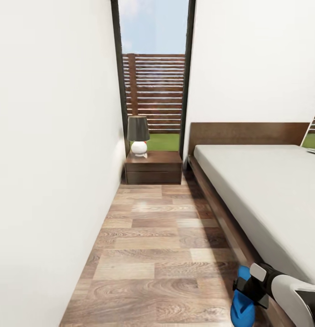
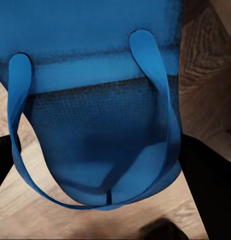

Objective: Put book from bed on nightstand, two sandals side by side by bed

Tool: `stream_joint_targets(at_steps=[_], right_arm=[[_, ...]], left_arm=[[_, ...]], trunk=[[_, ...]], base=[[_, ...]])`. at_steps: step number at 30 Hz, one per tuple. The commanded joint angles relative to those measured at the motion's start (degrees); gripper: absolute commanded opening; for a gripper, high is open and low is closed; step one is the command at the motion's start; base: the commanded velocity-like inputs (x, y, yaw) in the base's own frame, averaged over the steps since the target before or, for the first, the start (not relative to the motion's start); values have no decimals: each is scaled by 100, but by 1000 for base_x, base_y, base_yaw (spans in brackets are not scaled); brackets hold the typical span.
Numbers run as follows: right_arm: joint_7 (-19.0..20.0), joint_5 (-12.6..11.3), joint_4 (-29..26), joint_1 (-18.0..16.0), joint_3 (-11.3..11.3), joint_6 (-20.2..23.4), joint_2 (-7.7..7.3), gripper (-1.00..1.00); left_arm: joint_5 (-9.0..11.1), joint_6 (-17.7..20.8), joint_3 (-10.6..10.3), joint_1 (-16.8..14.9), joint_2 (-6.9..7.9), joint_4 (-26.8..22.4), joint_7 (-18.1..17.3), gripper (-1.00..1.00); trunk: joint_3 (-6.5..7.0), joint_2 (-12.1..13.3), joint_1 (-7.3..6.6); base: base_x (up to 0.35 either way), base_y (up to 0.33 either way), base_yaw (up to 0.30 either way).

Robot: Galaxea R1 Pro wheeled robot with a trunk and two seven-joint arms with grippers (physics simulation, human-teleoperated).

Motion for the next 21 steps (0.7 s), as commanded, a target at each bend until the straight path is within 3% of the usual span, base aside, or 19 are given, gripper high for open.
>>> stream_joint_targets(at_steps=[1,21], right_arm=[[-36,-39,5,-6,-4,3,3,-100],[-36,-42,5,-6,-6,3,26,-100]], left_arm=[[60,1,-21,-4,1,7,-39,100],[60,1,-21,-4,1,9,-39,100]], trunk=[[-5,-3,-4],[-5,-3,-4]], base=[[-265,0,0],[-265,0,0]])
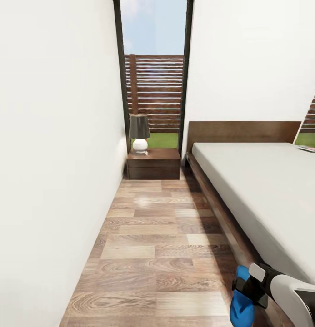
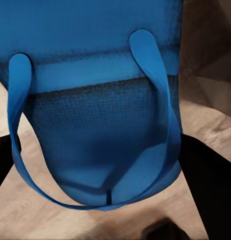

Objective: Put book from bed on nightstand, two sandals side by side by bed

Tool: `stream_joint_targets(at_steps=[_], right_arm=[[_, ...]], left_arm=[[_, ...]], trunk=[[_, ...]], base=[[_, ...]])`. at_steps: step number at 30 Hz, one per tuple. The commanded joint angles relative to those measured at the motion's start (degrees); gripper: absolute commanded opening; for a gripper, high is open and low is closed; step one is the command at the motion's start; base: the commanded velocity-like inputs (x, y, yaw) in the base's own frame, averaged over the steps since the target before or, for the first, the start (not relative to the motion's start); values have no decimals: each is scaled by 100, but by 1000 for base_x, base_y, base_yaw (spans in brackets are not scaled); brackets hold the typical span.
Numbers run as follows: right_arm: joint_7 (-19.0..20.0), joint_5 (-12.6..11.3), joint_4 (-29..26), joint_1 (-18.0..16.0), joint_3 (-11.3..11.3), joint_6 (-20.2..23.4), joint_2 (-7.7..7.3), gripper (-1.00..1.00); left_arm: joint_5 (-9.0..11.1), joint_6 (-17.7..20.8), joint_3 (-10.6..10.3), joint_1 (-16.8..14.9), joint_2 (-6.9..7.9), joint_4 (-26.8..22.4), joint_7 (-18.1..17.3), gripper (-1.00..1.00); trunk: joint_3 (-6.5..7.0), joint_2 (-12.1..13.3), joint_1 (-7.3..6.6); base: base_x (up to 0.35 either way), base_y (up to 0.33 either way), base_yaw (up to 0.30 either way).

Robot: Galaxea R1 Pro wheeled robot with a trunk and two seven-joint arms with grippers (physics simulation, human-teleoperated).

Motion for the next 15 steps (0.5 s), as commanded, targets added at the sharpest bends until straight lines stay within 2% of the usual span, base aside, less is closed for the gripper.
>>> stream_joint_targets(at_steps=[1,15], right_arm=[[-37,-44,5,-6,-10,3,0,-100],[-53,-36,5,-6,-11,3,0,-100]], left_arm=[[60,1,-21,-4,1,5,-39,100],[60,1,-28,-4,0,5,-39,100]], trunk=[[-5,-3,-4],[-5,-3,-4]], base=[[-265,0,0],[-265,0,0]])
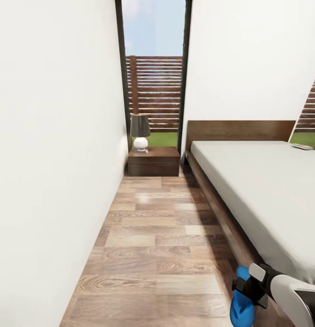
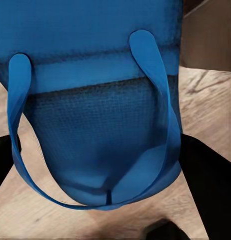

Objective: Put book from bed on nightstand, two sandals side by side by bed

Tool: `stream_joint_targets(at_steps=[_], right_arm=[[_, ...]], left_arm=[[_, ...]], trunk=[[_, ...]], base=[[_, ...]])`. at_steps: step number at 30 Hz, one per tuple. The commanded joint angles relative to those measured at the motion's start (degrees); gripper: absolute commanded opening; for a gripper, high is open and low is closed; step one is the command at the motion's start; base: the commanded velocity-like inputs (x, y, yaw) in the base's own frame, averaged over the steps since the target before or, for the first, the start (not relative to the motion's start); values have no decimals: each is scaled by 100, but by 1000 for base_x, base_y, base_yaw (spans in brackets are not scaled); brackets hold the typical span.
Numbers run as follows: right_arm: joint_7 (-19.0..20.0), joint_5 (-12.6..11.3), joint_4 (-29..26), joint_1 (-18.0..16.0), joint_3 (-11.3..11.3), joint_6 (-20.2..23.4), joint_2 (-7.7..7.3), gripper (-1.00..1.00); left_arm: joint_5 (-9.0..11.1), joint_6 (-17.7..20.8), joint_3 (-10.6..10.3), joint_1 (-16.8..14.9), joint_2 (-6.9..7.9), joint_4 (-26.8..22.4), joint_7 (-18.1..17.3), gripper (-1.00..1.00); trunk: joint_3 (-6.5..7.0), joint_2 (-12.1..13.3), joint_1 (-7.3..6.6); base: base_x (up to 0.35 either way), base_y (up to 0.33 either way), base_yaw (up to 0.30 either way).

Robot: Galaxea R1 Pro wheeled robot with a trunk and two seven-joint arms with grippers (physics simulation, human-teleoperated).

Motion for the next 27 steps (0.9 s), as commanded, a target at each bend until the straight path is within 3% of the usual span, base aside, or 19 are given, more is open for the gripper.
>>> stream_joint_targets(at_steps=[1,13,20,27], right_arm=[[-35,-43,5,-6,-8,3,0,-100],[-35,-43,8,-6,-8,3,0,-100],[-66,-42,5,-6,8,3,0,-100],[-70,-37,5,-6,9,9,29,-100]], left_arm=[[60,1,-20,-4,0,10,-39,100],[60,1,-23,-4,-2,10,-39,100],[60,1,-23,-4,0,13,-33,100],[60,1,-21,-4,-1,13,-32,100]], trunk=[[-5,-3,-4],[-5,-3,-4],[-5,-3,-4],[-5,-3,-4]], base=[[-266,0,0],[-261,0,0],[-50,0,-20],[-3,0,-205]])
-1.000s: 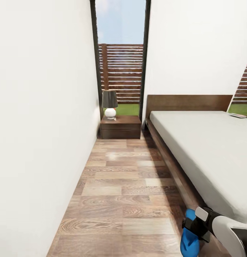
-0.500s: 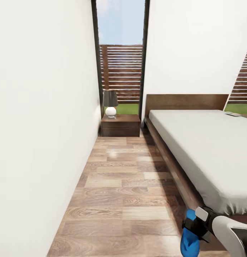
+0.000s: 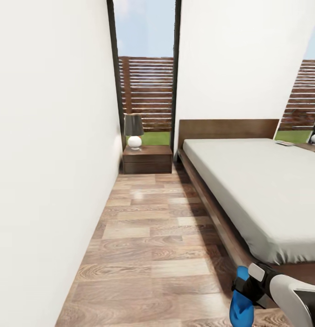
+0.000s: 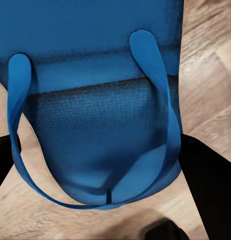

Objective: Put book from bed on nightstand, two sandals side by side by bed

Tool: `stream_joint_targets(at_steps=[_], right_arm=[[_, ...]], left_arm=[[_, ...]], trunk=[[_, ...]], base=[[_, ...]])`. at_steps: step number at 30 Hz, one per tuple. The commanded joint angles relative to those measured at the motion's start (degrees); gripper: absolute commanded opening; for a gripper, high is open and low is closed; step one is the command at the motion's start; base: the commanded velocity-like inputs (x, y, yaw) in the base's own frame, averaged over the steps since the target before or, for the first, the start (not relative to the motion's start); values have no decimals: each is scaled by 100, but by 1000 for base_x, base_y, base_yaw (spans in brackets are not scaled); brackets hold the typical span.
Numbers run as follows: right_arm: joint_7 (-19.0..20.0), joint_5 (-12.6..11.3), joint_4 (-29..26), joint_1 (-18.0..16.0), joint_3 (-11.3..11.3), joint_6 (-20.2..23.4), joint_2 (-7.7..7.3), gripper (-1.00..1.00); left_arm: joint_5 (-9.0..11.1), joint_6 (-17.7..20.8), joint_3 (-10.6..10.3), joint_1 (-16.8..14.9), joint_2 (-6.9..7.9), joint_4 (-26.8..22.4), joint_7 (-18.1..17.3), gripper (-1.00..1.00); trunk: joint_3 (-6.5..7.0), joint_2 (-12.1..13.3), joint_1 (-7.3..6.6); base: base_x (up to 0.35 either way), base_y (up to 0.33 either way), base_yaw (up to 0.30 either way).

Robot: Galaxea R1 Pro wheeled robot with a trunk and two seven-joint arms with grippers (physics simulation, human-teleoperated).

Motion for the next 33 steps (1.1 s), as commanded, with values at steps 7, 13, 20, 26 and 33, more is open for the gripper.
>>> stream_joint_targets(at_steps=[7,13,20,26,33], right_arm=[[-38,-37,7,-7,-9,-4,15,-100],[-37,-36,7,-7,-10,-5,15,-100],[-39,-36,7,-7,-16,-2,16,-100],[-39,-36,7,-7,-19,1,16,-100],[-40,-36,7,-7,-19,-1,16,-100]], left_arm=[[59,0,-21,-2,-1,6,-39,100],[59,0,-21,-2,-3,7,-39,100],[59,0,-21,-2,-3,7,-39,100],[59,0,-21,-2,-3,6,-39,100],[59,0,-17,-2,1,7,-39,100]], trunk=[[-6,-3,-1],[-6,-3,-1],[-6,-3,-1],[-6,-3,-1],[-6,-3,-1]], base=[[0,0,-266],[0,0,-270],[0,0,-269],[0,0,-267],[0,0,-266]])
